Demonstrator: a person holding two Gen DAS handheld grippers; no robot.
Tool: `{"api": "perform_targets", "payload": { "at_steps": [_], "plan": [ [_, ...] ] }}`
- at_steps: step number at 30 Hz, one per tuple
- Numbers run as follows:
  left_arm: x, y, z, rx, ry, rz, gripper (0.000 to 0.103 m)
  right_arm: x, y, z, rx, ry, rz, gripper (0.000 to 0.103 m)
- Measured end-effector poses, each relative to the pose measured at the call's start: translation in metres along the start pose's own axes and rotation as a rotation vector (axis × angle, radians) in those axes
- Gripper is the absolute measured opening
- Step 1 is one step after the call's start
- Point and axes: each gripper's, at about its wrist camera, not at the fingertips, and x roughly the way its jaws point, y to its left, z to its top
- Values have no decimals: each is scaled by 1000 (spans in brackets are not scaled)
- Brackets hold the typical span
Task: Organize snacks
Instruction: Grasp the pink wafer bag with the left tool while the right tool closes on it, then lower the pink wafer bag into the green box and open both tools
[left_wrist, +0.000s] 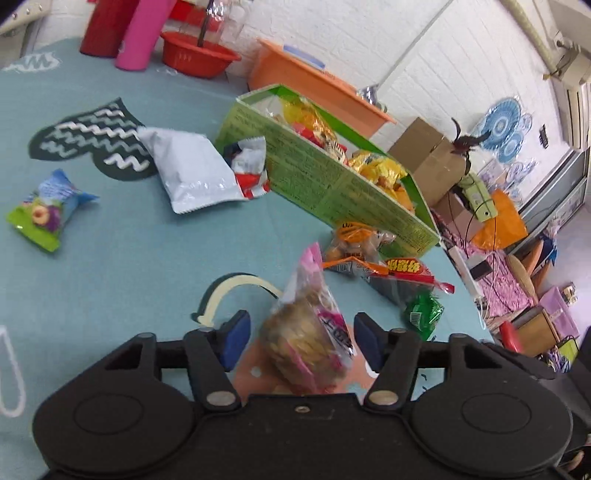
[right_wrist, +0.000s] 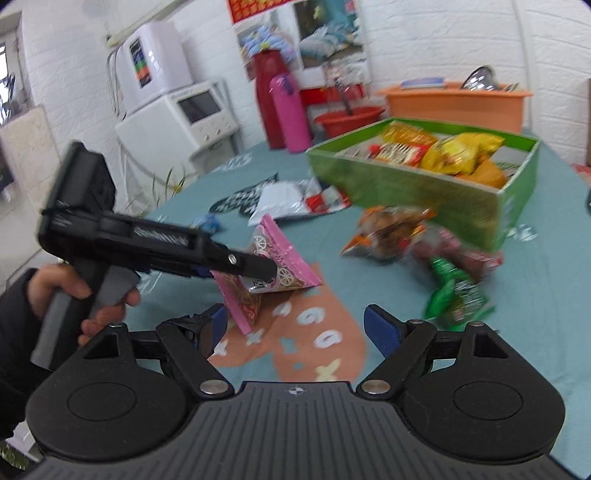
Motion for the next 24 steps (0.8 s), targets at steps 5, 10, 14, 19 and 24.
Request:
{"api": "perform_targets", "payload": {
  "at_steps": [5, 10, 14, 19, 24],
  "plan": [
    [-9, -7, 4, -1, -14, -49, 103, 29, 17, 0, -7, 52, 39, 103],
    [0, -13, 1, 42, 7, -35, 103, 42, 29, -1, -26, 67, 49, 103],
    [11, -8, 2, 37, 28, -27, 88, 54, 32, -1, -44, 58, 16, 73],
    [6, -22, 4, 77, -3, -30, 78, 54, 35, 1, -89, 35, 0, 42],
    [-2, -45, 23, 131, -80, -69, 78, 35, 31, 18, -96, -52, -27, 41]
  ]
}}
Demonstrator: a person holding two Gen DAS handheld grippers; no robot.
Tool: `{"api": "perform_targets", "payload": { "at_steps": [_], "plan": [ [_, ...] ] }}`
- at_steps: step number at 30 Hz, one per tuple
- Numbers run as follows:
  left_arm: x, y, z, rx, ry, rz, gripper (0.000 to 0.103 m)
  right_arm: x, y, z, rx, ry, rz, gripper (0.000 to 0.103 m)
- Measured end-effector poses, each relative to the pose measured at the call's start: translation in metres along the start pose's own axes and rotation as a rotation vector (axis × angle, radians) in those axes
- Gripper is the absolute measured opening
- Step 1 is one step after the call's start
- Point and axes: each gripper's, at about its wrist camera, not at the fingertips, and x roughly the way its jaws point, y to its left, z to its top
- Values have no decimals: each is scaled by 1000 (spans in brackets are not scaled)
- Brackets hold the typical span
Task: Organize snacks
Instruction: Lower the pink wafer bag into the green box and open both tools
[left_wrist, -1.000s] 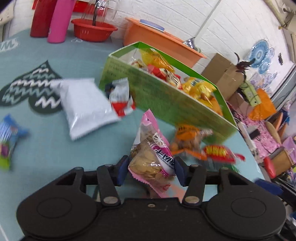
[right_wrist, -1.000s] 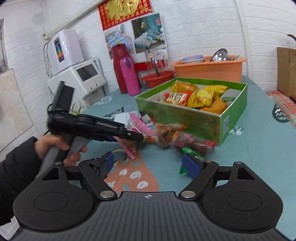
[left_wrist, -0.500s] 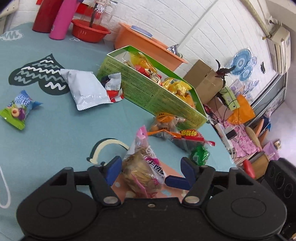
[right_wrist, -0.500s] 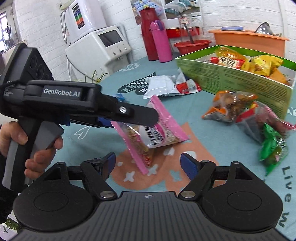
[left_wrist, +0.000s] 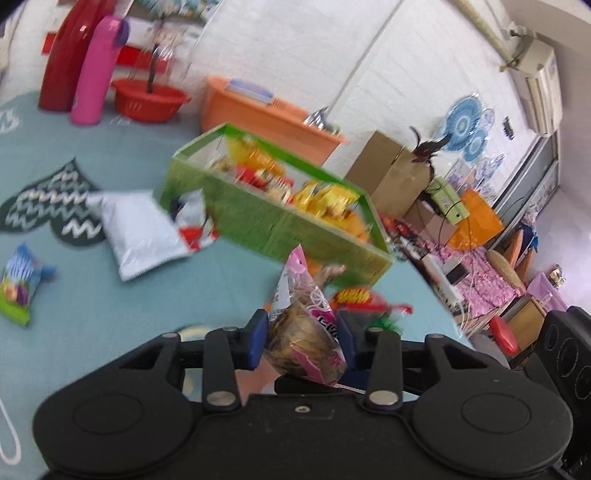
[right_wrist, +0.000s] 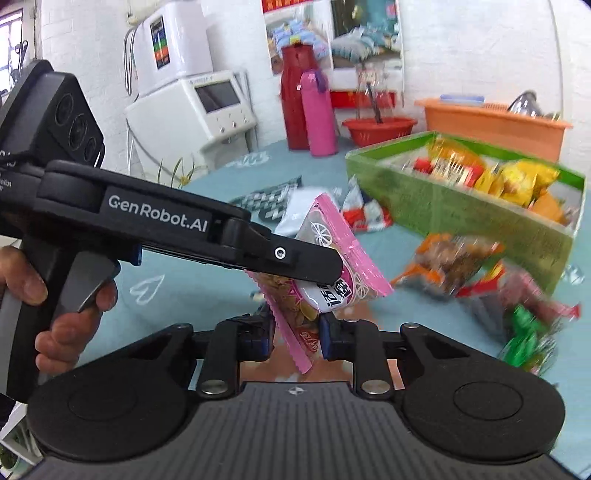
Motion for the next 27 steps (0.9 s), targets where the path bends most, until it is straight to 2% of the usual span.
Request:
{"api": "perform_targets", "payload": {
  "at_steps": [7, 16, 25, 27],
  "plan": [
    [15, -18, 47, 31, -85, -53, 77, -12, -22, 38, -25, -108, -60, 41],
    [58, -16, 103, 77, -149, -85, 77, 8, -58, 82, -67, -189, -132, 41],
    [94, 14, 130, 43, -184, -50, 77, 48, -84, 113, -91, -176, -168, 41],
    [102, 27, 134, 20, -176, -33, 85, 62, -87, 117, -100, -161, -176, 41]
  ]
}}
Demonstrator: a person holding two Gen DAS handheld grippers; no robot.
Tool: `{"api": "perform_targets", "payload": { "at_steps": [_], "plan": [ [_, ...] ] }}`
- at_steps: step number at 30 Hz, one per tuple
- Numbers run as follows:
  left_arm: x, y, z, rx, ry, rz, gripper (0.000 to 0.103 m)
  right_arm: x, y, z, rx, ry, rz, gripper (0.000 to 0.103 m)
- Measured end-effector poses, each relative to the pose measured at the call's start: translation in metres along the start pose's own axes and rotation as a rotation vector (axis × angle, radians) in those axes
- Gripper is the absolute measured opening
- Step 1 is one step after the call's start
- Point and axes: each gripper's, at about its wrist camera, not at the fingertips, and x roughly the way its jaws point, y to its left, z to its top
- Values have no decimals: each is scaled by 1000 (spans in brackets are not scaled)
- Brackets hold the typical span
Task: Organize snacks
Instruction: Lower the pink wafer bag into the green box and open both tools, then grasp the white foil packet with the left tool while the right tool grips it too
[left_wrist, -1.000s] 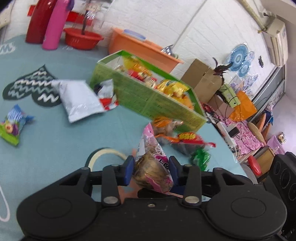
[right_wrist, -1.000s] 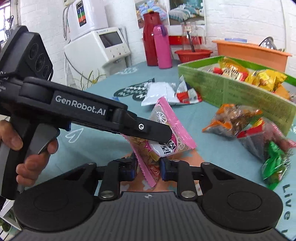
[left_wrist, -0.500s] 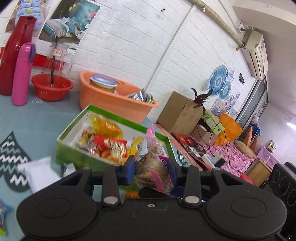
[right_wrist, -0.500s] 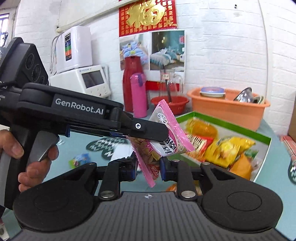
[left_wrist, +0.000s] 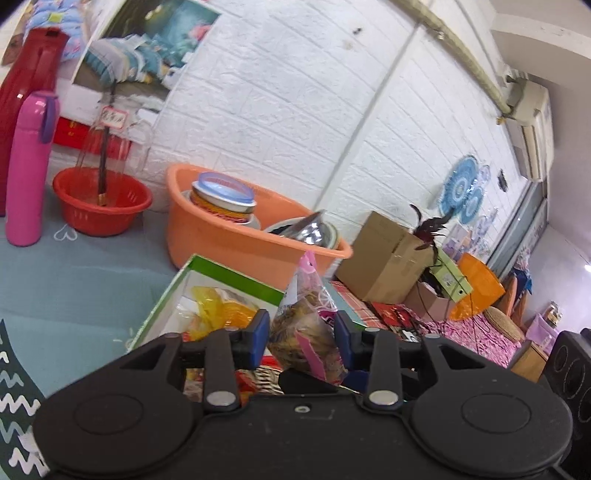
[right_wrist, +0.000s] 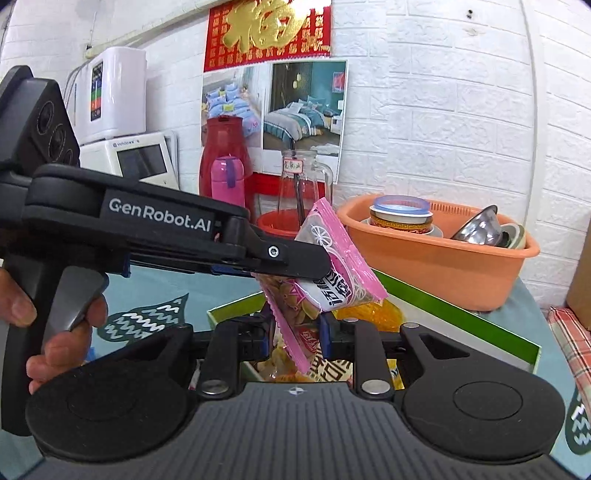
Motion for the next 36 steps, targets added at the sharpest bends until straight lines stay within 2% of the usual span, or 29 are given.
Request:
{"api": "perform_targets", "payload": {
  "at_steps": [1, 2, 4, 5, 7, 8, 11, 13, 17, 20, 23, 27, 30, 33, 36],
  "plan": [
    [5, 6, -1, -7, 13, 28, 103, 8, 1, -1, -19, 11, -15, 44],
    [8, 11, -3, -11, 24, 74, 103, 19, 2, -2, -51, 37, -34, 48],
    [8, 18, -9, 2, 28, 143, 103, 35, 0, -6, -72, 103, -89, 67],
    [7, 21, -12, 12, 29, 148, 103, 39, -2, -9, -69, 126, -120, 74],
    [2, 27, -15, 10, 35, 148, 103, 33, -6, -14, -49, 115, -122, 95],
    [0, 28, -15, 0, 35, 150, 103, 29, -8, -16, -41, 108, -117, 99],
    [-10, 27, -14, -20, 27, 143, 103, 16, -8, -16, -35, 109, -124, 100],
    [-21, 21, -14, -14, 16, 141, 103, 4, -5, -12, -27, 101, -117, 103],
    [-50, 6, -19, 6, -11, 146, 103, -26, 2, -3, 19, 63, -92, 103],
    [-73, 2, -26, 16, -16, 165, 103, -51, 11, -1, 39, 51, -90, 103],
    [-86, 7, -36, 38, -10, 215, 103, -72, 20, -5, 37, 46, -66, 103],
    [-83, 30, -45, 14, 16, 316, 103, -92, 31, -17, 34, 61, -30, 103],
    [-72, 59, -48, -82, 49, 386, 103, -102, 39, -26, 33, 75, -12, 103],
    [-62, 80, -52, -200, 84, 393, 103, -105, 44, -32, 39, 87, 4, 103],
    [-52, 82, -62, -182, 124, 374, 103, -105, 47, -37, 46, 107, 7, 103]
  ]
}}
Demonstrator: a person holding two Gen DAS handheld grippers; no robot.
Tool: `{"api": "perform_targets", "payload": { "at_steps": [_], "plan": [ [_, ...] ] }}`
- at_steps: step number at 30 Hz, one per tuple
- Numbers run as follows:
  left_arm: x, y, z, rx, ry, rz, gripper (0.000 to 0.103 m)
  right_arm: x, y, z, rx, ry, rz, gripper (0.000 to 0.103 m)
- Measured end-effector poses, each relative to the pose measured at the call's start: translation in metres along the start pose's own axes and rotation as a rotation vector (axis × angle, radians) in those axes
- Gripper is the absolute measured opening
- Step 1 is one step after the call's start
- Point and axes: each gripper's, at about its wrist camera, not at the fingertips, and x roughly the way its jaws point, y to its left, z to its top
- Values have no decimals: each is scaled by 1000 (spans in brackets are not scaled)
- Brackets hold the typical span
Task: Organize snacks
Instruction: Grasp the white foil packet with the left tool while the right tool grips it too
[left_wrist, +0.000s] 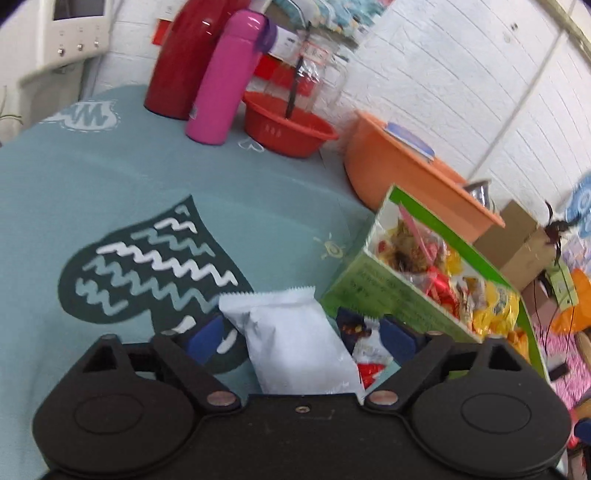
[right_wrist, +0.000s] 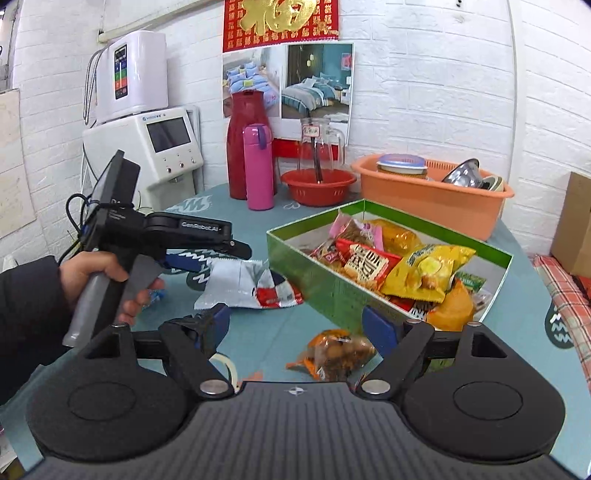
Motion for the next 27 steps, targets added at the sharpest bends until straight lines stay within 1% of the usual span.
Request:
{"api": "perform_targets", "payload": {
  "at_steps": [1, 2, 3, 5, 9, 11, 12, 13, 14, 18, 21, 24, 27],
  "plan": [
    [4, -1, -3, 25, 37, -2, 77, 1, 1, -1, 5, 9, 2, 103],
    [4, -1, -7, 40, 51, -15, 70, 0, 1, -5, 13, 20, 6, 103],
    [1, 0, -10, 36, 51, -27, 73, 1, 2, -7, 19, 30, 15, 103],
    [-9, 2, -20, 36, 76, -70, 72, -1, 4, -12, 27, 48, 54, 103],
    [-39, 2, -49, 94, 131, -167, 72, -6, 8, -25, 31, 80, 135, 103],
    [-56, 1, -67, 111, 156, -211, 74, -6, 13, -34, 31, 102, 161, 103],
    [-65, 0, -76, 110, 159, -222, 80, -4, 16, -38, 29, 118, 172, 103],
    [-74, 2, -82, 102, 154, -230, 90, -2, 20, -42, 25, 139, 188, 103],
    [-82, 3, -88, 93, 147, -240, 103, 1, 24, -47, 20, 158, 203, 103],
    [-102, 9, -96, 45, 135, -281, 103, 13, 42, -58, 0, 214, 239, 103],
    [-107, 7, -95, 57, 121, -280, 103, 20, 52, -60, 8, 223, 271, 103],
    [-105, 8, -96, 59, 128, -275, 103, 25, 58, -60, 25, 218, 303, 103],
    [-102, 12, -97, 41, 131, -273, 103, 30, 58, -57, 40, 221, 306, 103]
  ]
}}
